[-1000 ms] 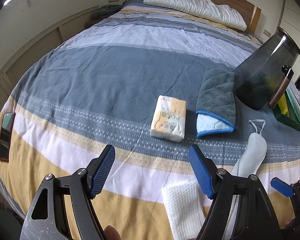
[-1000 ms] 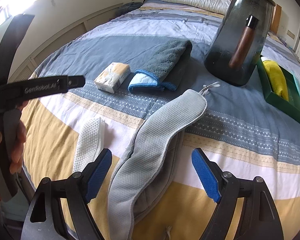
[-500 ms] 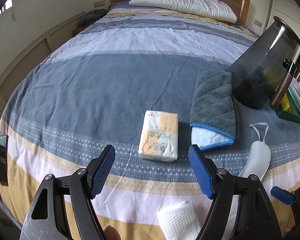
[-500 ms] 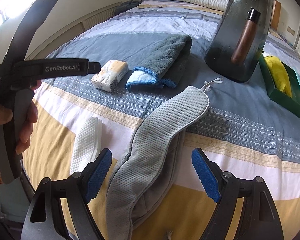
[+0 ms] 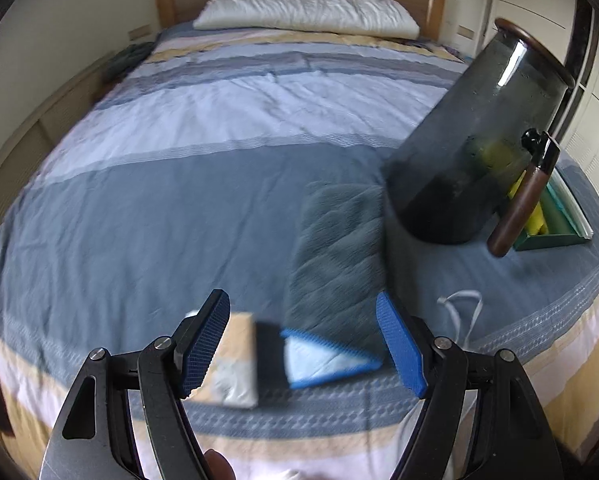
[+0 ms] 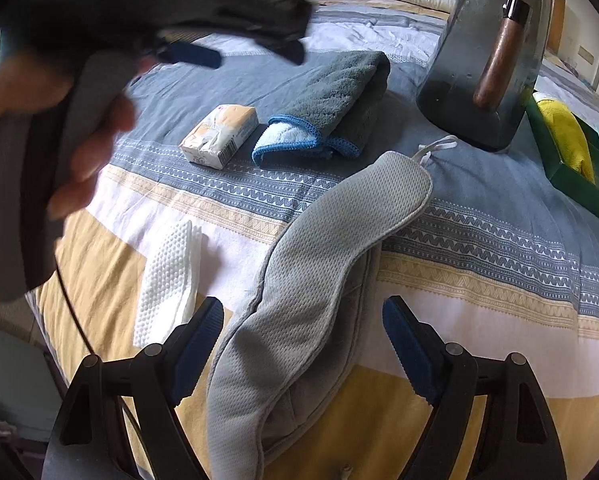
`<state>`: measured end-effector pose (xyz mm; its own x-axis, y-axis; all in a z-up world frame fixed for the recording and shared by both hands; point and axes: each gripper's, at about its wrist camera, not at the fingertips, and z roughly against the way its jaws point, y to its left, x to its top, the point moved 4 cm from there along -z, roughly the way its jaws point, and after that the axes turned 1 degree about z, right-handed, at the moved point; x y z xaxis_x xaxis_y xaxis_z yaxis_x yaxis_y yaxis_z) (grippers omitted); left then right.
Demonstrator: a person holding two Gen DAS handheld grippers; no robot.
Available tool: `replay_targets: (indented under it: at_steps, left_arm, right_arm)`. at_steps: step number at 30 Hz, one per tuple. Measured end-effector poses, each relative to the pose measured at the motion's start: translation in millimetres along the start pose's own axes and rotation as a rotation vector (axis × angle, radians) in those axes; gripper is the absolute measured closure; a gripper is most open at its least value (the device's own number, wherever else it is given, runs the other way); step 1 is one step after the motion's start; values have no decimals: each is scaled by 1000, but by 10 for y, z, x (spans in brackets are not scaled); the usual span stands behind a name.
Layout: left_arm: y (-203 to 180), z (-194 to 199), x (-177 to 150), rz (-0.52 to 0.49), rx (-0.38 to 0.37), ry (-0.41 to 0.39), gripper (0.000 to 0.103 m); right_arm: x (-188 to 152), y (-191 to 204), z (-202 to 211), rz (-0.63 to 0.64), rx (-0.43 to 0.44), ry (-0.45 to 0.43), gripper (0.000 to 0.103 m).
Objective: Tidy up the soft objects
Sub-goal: 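Move the left gripper over the dark grey towel while the right gripper approaches the grey eye mask, then close the left gripper on the grey towel while the right gripper closes on the eye mask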
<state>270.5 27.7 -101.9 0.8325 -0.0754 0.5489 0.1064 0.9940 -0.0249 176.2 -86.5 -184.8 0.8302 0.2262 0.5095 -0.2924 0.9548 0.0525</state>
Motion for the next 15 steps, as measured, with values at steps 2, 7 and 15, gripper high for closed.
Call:
replay_targets:
  at_steps: [2, 7, 15]
  left_arm:
    - [-76, -122, 49, -14, -5, 27, 33]
    - [-203, -398, 119, -42, -9, 79, 33]
    - [-269, -738, 186, -63, 15, 135, 32]
  right_arm:
    - [-17, -20, -28, -5, 0, 7, 21]
    - [-19, -70, -103, -17, 0, 21, 21]
    - [3, -88, -244, -28, 4, 32, 21]
